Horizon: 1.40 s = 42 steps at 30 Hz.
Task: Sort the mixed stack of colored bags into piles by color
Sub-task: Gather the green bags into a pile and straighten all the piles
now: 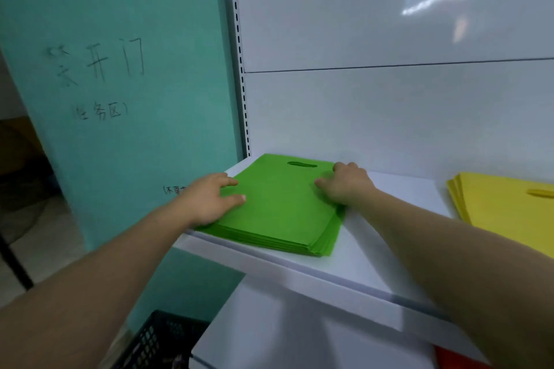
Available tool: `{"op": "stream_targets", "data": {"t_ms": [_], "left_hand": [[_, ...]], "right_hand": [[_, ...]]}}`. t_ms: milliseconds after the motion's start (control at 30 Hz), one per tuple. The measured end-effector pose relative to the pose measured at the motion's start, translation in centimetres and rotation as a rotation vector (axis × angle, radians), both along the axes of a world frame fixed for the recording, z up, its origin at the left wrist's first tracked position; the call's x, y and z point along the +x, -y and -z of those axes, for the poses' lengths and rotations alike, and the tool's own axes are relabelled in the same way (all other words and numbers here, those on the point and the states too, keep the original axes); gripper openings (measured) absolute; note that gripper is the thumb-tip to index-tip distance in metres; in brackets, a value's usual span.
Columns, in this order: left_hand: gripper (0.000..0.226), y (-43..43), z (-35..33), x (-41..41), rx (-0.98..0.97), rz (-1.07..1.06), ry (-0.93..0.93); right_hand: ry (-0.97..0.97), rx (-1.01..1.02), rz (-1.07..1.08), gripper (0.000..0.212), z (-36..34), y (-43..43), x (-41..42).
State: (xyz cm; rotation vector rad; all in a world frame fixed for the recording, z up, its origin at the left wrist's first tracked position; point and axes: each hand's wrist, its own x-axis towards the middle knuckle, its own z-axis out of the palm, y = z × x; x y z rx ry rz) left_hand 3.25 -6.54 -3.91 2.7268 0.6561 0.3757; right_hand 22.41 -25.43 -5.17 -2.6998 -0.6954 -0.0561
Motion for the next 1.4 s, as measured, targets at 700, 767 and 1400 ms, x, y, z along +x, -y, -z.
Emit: {"op": "stream_targets", "data": {"t_ms": [700, 767, 1400], "left_hand": [[0.064, -7.4, 2.9, 2.0, -0.586, 0.249, 0.144], [0.068, -7.5, 2.9, 2.0, -0.58, 0.241, 0.147], [0.059, -7.3, 0.4, 1.4, -0.613, 0.251, 0.259]], "right_hand": [[0.04, 0.501, 0.291, 0.054, 1.9, -1.3, -2.6], [0.113, 0.49, 0.258, 0.055, 1.8, -1.4, -2.8], [0.417, 0.968, 0.1, 0.037, -4.3, -0.6, -5.6]]}}
